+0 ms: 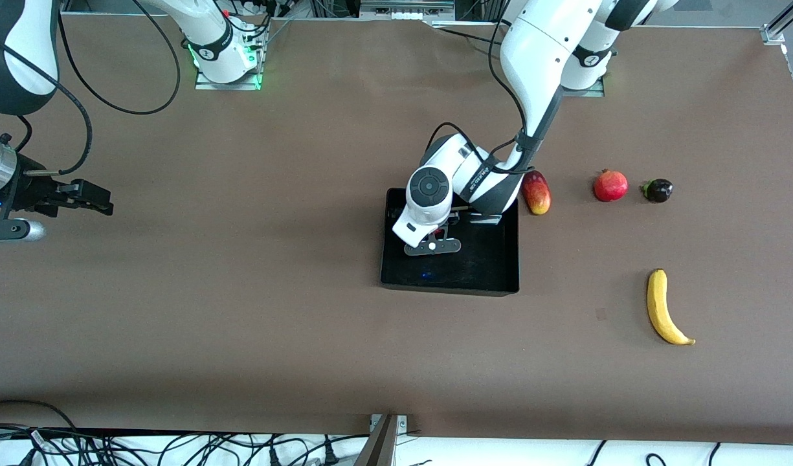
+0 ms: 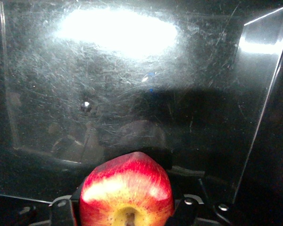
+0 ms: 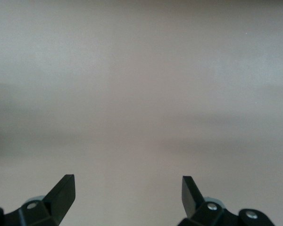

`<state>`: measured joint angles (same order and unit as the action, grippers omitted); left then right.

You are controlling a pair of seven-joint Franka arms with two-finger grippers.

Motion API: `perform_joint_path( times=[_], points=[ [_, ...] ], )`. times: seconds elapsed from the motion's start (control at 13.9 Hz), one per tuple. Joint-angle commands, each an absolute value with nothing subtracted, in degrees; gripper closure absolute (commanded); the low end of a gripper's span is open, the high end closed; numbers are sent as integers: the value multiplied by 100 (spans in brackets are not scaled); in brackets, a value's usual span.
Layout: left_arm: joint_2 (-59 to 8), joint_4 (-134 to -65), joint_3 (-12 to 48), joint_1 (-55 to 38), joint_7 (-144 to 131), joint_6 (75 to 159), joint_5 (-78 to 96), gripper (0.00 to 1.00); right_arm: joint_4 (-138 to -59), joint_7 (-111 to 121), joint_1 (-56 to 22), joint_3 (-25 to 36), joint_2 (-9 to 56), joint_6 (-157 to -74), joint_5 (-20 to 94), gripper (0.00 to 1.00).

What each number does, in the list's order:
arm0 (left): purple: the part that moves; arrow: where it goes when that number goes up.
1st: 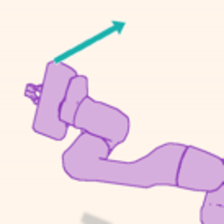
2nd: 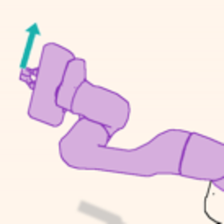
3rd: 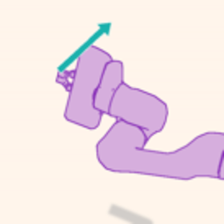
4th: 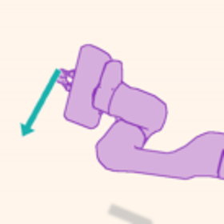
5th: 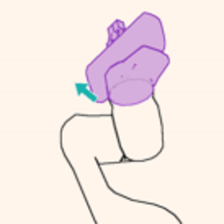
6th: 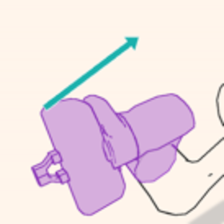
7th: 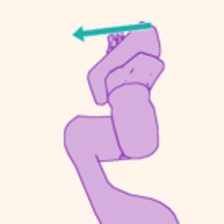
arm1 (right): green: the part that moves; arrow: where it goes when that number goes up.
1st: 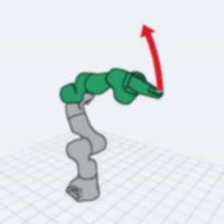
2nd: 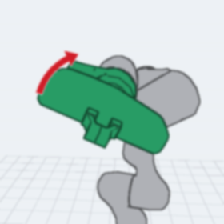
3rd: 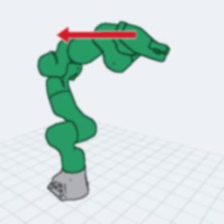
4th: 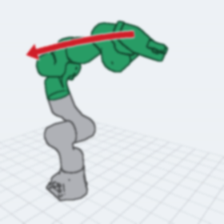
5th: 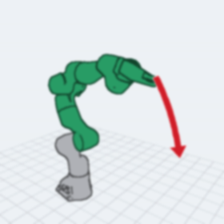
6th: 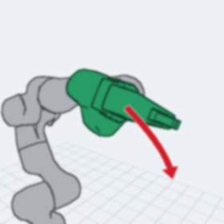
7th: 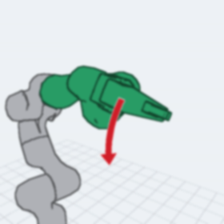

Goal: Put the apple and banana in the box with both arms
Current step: 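Carry the apple over the box and lower it inside with the left gripper, then open the left gripper and raise it out of the box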

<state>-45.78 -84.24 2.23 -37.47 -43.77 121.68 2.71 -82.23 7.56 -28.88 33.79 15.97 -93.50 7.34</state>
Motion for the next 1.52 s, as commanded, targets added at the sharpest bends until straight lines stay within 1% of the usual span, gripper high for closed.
perform_joint_path(
  times=[0.0, 0.07, 0.22, 0.36, 0.79, 0.87, 1.15, 1.23, 1.3, 1.44],
  points=[
    [-4518, -8552, 150, -3806, -4271, 12252, 369, 46, -8262, 861, -2856, 3375, 1529, -9299, 844, 0],
    [-4518, -8543, 149, -3806, -4289, 12243, 369, 42, -8262, 861, -2856, 3375, 1529, -9299, 844, 0],
    [-4518, -8543, 141, -3797, -4333, 12243, 369, 25, -8262, 861, -2856, 3375, 1529, -9299, 844, 0],
    [-4518, -8525, 132, -3771, -4377, 12243, 387, 0, -8262, 861, -2856, 3375, 1529, -9299, 835, 0],
    [-4456, -8438, -8, -3735, -4657, 12164, 422, 0, -8253, 826, -2856, 3358, 1521, -9273, 835, 0],
    [-4439, -8298, -61, -3709, -4667, 11947, 422, 0, -8253, 826, -2865, 3357, 1521, -9272, 818, 0],
    [-4395, -6990, -105, -3122, -4588, 9936, 413, 0, -8227, 817, -2865, 3375, 1512, -9272, 765, 0],
    [-4351, -6770, -105, -2990, -4492, 9679, 396, 0, -8174, 826, -2848, 3392, 1520, -9281, 765, 0],
    [-4298, -6698, -114, -2832, -4326, 9598, 378, 0, -8009, 826, -2830, 3427, 1529, -9281, 782, 0],
    [-4001, -6758, -114, -2271, -3791, 9589, 360, 0, -7910, 826, -2813, 3428, 1538, -9281, 765, 0]
  ],
)
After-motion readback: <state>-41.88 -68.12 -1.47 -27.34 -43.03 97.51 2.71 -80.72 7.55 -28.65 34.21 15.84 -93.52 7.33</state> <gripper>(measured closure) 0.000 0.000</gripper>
